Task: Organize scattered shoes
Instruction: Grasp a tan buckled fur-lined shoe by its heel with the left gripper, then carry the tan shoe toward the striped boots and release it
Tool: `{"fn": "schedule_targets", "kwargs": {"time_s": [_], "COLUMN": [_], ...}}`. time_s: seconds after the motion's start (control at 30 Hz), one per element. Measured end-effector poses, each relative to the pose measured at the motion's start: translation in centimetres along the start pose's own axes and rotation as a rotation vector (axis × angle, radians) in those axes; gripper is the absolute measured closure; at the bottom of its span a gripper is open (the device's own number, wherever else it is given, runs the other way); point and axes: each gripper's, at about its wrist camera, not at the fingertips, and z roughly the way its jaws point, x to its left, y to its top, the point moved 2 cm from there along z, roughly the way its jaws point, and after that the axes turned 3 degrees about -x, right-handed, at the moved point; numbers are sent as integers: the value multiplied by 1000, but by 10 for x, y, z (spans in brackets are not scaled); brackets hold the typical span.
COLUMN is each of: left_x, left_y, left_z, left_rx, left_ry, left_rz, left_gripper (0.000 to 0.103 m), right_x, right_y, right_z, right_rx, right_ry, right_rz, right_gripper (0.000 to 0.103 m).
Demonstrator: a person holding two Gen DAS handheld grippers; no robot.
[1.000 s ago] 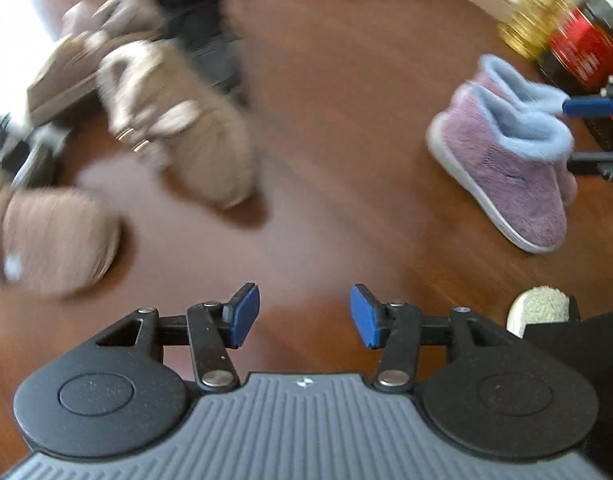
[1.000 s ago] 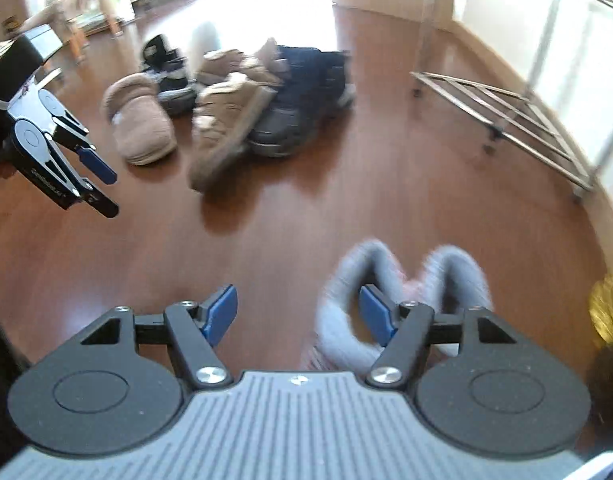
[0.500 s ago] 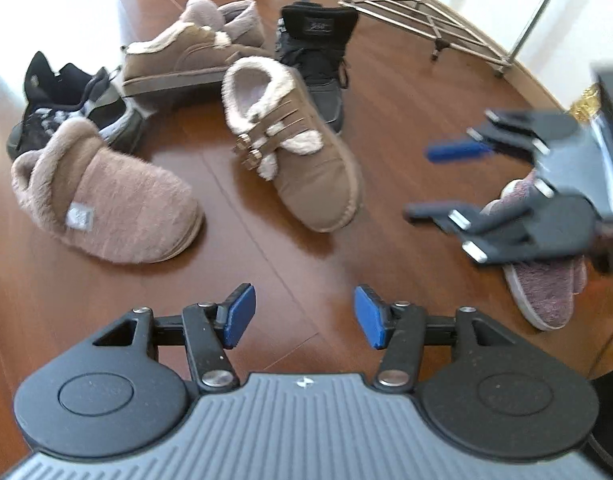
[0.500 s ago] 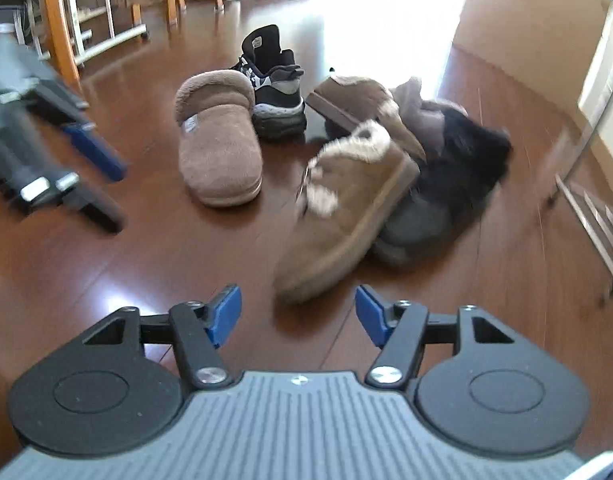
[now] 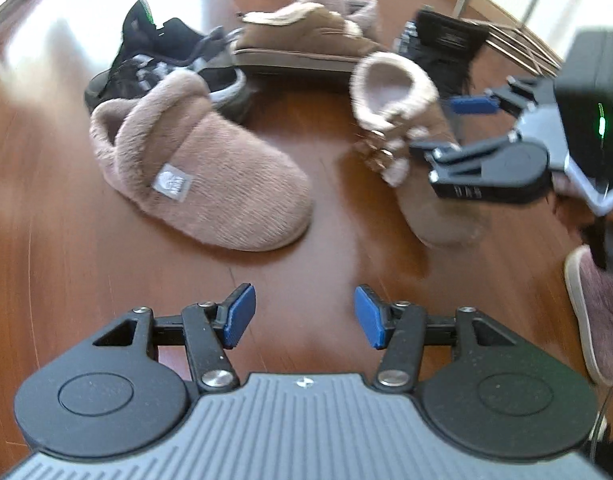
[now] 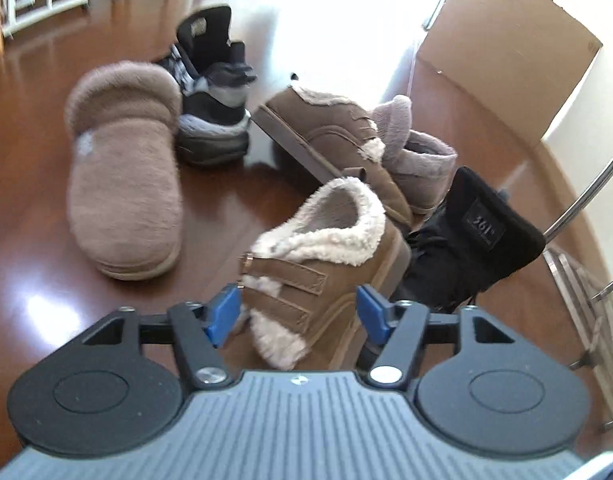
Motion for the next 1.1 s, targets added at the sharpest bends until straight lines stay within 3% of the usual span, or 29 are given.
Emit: {"fn": "schedule_targets", "kwargs": {"time_s": [0.07,0.17,0.3,0.4,0.5,0.6,0.67,0.77,0.83,0.87,0.93,0.97,1.1], "left_x": [2,-1,-6,-15,-36,-61,-80,-109,-122,-127,-132,-134,-141], "left_y": [2,3,5,7,10,16,28,47,55,58,56,54,44], "left_z": [2,4,9,14,30,46,55,69,90,101,114,118,134], "left_rx": [-5,-8,3,23,69,109,115,123,159,181,211,223,273], "left_ry": [-4,-14,-44,-107,-139,-152,-181,-209,-188,-172,-156,-151,-130], "left_rz": [-2,8,2,-19,16,80,124,181,204,213,225,230,251], "left_gripper": [45,45,45,44,40,40,40,35,30,33,50,88,92], "right_x": [1,-8,-30,-27,-16,-19,-24,-33,-43,-46,-50,-51,-62], "right_y": [-8,-20,-41,-80,-111,-136,-143,-152,-163,-168,-175,-178,-196], "right_z": [4,-2,-18,-47,-69,-92,-107,-123,-132,-135,-138,-140,-147], "right_rx": [-37,-81,-78,-37,11,68,56,55,69,70,74,76,85], "right_ry": [-9,8,165,318,393,393,381,347,336,336,335,332,318], "right_rz": [-32,4,142,243,290,366,380,400,451,477,508,520,565], "right_gripper": [60,69,70,69,54,43,25,22,22,20,20,20,20]}}
